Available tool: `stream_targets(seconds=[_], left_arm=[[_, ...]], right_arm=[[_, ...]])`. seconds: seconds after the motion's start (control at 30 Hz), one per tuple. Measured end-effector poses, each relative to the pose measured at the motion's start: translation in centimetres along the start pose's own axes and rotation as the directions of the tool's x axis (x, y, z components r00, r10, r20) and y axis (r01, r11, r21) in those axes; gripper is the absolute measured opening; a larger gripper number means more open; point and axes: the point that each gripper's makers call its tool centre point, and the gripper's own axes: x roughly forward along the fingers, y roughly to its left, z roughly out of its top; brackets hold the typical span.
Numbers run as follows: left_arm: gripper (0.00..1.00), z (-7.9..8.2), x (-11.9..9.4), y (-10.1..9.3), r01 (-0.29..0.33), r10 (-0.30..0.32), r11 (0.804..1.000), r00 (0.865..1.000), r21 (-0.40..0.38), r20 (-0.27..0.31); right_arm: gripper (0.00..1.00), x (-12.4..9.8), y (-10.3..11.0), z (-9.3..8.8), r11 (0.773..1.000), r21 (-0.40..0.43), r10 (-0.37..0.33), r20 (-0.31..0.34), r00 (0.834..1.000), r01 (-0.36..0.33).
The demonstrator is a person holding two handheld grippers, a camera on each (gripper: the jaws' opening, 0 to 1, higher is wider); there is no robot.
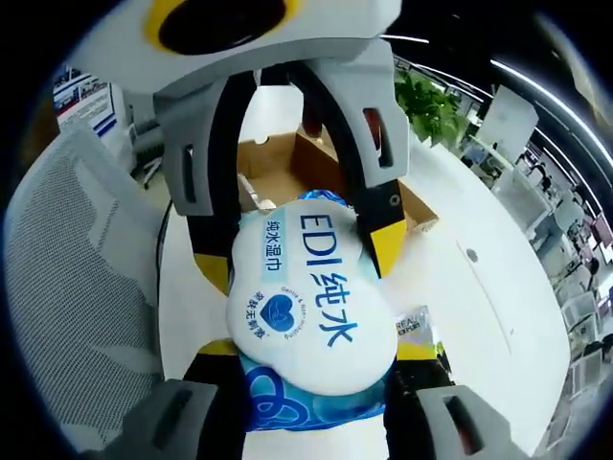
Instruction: Operate the shoe box by opening the lid, removing the specified soft item, and placing it in the target area until the item is outside and the box remains undamaged.
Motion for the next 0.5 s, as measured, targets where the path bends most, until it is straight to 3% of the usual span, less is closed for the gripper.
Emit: stream_targets(seconds=[0.5], left_arm=[[0.59,2.5,2.4,1.6,0.025,-0.025,0.999,1.000,0.033,0.003]], right_arm=[[0.53,-0.8,-2.1,-2.9,0.999,0.034,-0.010,-0.014,1.000,0.011]])
